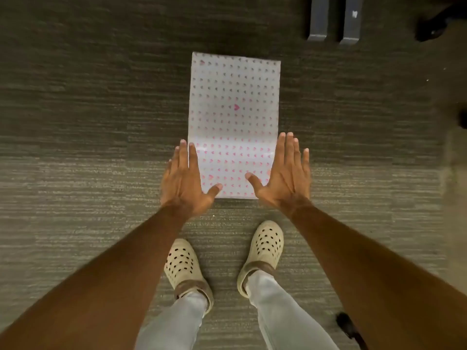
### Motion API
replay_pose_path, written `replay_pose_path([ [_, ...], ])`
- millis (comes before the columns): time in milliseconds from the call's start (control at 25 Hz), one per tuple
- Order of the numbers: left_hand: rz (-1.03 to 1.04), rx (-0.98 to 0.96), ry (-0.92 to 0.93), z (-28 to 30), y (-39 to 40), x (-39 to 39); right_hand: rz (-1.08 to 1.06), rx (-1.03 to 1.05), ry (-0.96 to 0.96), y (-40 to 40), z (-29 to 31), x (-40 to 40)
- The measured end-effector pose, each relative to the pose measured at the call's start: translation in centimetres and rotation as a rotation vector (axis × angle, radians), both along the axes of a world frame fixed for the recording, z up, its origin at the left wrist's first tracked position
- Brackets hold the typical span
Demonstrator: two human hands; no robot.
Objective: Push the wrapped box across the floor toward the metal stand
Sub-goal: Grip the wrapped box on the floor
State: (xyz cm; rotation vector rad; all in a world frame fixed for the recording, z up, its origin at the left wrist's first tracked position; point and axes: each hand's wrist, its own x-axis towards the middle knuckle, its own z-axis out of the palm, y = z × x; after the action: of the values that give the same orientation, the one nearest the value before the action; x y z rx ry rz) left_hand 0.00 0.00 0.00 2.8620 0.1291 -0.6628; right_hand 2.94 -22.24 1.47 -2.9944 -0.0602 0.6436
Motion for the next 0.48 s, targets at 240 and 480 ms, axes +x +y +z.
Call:
replay_pose_path([
  [240,0.439,-0.155,0.088,-5.9,0.8,4.3,-0.401,0.235,0.134,-0.3,-6.2,3.1],
  [480,0.760,-0.376,0.070,-8.8,1.8,7.0,-0.779,0.547,0.116,-0.7,-8.9,5.7],
])
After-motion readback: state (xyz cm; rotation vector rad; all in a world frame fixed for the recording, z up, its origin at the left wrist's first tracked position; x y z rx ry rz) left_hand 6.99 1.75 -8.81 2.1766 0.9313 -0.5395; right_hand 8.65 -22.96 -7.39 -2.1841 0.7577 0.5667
